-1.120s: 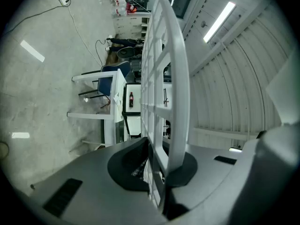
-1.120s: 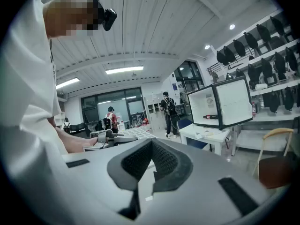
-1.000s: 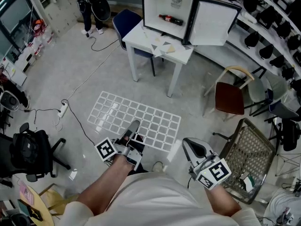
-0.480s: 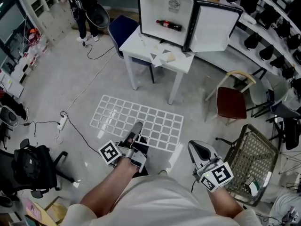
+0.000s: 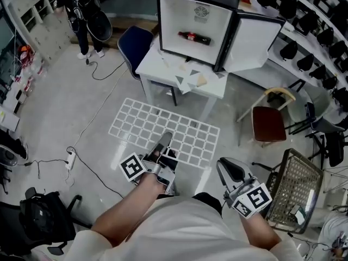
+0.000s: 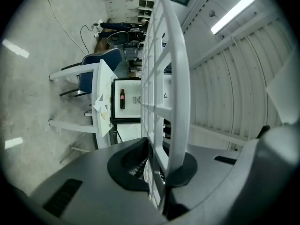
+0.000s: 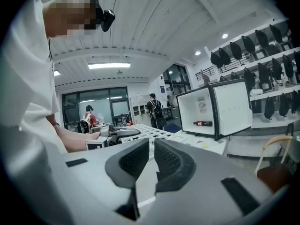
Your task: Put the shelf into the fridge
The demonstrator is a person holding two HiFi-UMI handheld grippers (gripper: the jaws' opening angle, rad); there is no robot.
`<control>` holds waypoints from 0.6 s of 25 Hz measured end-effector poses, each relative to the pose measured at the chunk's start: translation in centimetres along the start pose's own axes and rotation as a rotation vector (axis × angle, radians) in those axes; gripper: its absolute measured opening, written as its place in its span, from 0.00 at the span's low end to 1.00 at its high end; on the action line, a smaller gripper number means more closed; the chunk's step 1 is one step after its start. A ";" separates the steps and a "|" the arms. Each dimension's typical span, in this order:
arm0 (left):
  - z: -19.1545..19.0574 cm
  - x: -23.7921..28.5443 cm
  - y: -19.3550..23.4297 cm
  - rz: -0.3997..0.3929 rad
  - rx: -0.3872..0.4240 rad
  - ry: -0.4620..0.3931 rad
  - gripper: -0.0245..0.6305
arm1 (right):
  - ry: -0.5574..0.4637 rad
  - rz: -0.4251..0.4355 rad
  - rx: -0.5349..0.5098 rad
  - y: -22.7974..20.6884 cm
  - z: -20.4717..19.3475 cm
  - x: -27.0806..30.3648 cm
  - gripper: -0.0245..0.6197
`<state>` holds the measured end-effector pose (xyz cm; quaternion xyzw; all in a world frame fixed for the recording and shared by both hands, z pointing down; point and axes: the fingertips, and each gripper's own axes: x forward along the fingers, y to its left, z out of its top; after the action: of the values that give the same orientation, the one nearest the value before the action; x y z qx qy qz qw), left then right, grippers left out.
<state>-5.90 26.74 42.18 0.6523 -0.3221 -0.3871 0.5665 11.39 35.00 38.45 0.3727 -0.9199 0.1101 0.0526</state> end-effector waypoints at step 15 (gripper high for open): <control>8.5 13.0 2.0 -0.008 -0.021 -0.004 0.10 | 0.028 -0.023 0.026 -7.0 2.3 8.1 0.08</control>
<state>-6.81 11.10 41.88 0.6469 -0.3165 -0.3942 0.5709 10.42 24.06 38.86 0.3825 -0.9132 0.1265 0.0620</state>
